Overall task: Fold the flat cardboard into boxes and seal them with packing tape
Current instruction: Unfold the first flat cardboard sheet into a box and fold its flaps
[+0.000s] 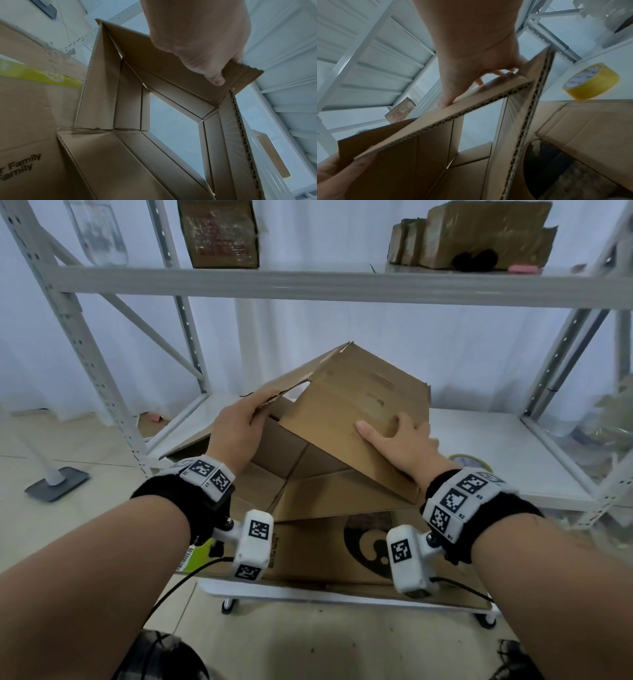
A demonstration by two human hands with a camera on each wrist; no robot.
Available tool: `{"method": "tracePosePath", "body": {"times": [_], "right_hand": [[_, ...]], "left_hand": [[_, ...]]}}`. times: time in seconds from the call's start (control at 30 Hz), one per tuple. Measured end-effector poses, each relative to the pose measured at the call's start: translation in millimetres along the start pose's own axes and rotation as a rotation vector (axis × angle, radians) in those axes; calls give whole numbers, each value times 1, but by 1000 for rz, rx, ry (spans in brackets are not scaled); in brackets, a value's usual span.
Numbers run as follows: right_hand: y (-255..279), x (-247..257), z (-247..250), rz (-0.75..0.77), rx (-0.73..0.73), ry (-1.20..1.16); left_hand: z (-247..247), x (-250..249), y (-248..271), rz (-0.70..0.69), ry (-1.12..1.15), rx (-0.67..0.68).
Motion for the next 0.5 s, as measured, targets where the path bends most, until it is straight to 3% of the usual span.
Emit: {"method": "tracePosePath", "body": {"times": [0.1,0.3,0.5], "right_hand": [[-1,-5,3,-81,49,-139],[4,10,13,-32,-54,-452],[6,15,20,-29,-135,-595]], "left_hand": [[0,-6,1,-13,30,-23],[7,-53,-10,-112,108,-185],[8,-66,-14,-245,163,-186]]}}
Point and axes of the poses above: each hand's wrist, its own y-axis away from the middle knuckle, its own z-axis out of the back of the hand, x = y × z, the point moved 1 cm from there along -y, towards the middle knuckle, and after that the axes turned 6 degrees about y, right-handed, at the moved point
